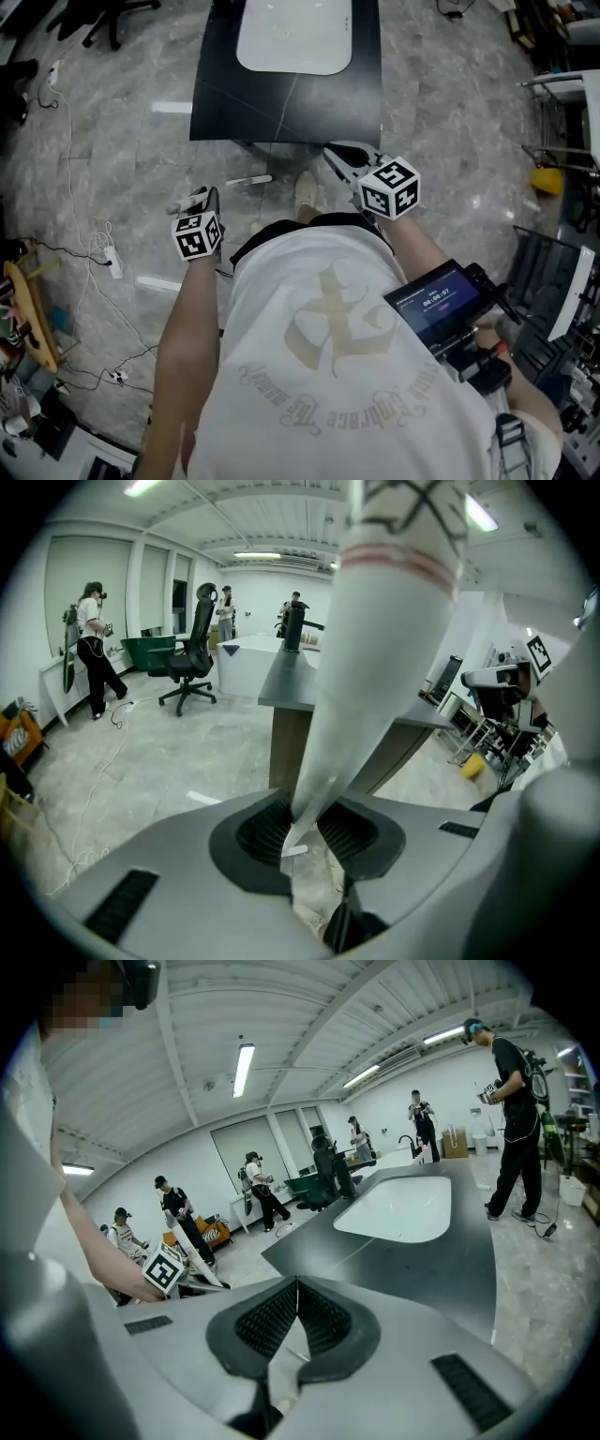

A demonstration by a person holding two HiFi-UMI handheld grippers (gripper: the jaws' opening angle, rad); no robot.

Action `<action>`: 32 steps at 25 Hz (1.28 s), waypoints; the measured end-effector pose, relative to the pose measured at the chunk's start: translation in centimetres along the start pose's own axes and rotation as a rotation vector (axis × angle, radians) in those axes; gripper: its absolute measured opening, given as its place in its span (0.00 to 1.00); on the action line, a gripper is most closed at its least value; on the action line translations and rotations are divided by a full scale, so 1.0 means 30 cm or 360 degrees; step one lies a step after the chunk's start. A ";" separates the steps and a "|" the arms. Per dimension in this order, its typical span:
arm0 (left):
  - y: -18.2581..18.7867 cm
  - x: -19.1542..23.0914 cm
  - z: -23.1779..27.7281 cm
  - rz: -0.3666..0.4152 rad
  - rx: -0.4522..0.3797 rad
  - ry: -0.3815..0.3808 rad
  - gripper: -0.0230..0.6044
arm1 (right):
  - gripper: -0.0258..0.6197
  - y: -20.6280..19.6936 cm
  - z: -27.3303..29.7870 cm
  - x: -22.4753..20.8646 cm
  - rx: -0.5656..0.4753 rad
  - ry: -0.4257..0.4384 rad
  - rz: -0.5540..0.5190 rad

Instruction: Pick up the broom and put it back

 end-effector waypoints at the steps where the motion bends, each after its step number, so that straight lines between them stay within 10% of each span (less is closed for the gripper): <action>1: -0.003 0.016 -0.024 0.0013 -0.0019 -0.0015 0.19 | 0.07 -0.004 0.016 0.031 -0.0003 0.0003 -0.0007; 32: 0.054 0.137 -0.539 -0.0001 -0.0528 -0.0151 0.19 | 0.07 0.021 0.193 0.371 -0.0056 0.0132 -0.0136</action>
Point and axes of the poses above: the fingertips, and each gripper's own axes: z forward along the fingers, x to its left, y out of its top, the point moved 4 cm from there along -z, backward along the fingers, and after that the axes turned 13 degrees about y, right-handed, at the moved point
